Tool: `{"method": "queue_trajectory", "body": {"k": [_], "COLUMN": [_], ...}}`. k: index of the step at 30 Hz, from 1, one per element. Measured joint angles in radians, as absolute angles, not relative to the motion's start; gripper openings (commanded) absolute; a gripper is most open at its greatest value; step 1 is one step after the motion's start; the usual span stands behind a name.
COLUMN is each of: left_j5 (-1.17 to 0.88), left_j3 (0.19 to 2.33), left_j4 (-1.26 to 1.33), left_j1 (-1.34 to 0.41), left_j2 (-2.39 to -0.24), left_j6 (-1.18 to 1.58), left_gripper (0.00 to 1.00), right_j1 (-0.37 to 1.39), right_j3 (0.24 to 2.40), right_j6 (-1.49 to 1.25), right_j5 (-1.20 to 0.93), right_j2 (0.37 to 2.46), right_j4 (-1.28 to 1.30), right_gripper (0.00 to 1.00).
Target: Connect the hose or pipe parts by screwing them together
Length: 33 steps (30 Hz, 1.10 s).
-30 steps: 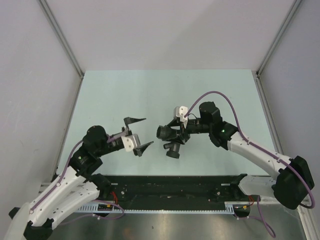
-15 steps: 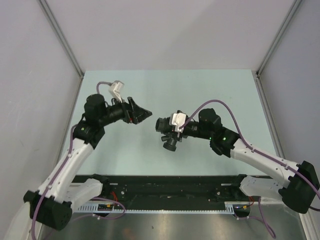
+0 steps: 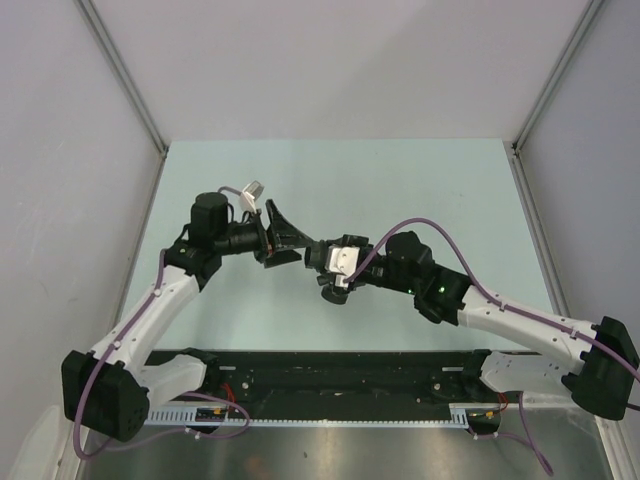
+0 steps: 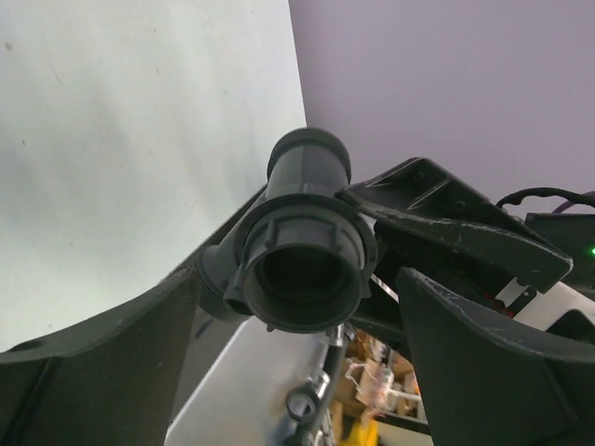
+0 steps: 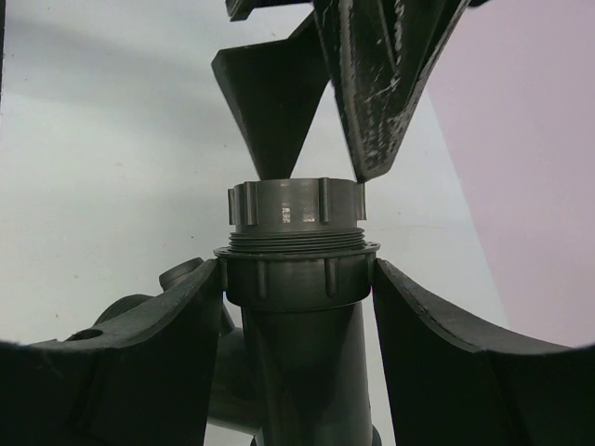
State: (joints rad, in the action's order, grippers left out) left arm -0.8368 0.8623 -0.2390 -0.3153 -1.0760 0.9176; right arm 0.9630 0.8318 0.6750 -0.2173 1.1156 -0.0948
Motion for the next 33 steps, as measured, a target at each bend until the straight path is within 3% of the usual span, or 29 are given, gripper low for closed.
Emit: {"method": "queue_trajectory", "body": {"k": [20, 22, 24, 25, 30, 33], "left_j5": [-0.877, -0.878, -0.881, -0.888, -0.898, -0.898], "left_j3": [0.812, 0.812, 0.812, 0.812, 0.816, 0.823], "left_j4": [-0.175, -0.166, -0.158, -0.154, -0.140, -0.139], "left_j1": [-0.328, -0.332, -0.337, -0.341, -0.352, -0.364], "left_j2": [-1.125, -1.135, -1.143, -1.147, -1.161, -1.161], "left_j6": [1.048, 1.047, 1.046, 1.042, 0.974, 0.886], "left_gripper": [0.72, 0.63, 0.41, 0.36, 0.25, 0.24], "right_j1": [0.986, 0.987, 0.987, 0.986, 0.967, 0.946], "right_j3": [0.832, 0.832, 0.832, 0.832, 0.827, 0.827], "right_j6": [0.689, 0.689, 0.689, 0.688, 0.667, 0.640], "right_j5": [-0.191, -0.192, -0.194, -0.196, -0.229, -0.270], "right_j2": [1.130, 1.136, 1.140, 1.140, 1.142, 1.143], "right_j4": [-0.103, -0.103, -0.103, -0.102, -0.094, -0.087], "right_gripper": [0.00, 0.00, 0.00, 0.00, 0.00, 0.00]}}
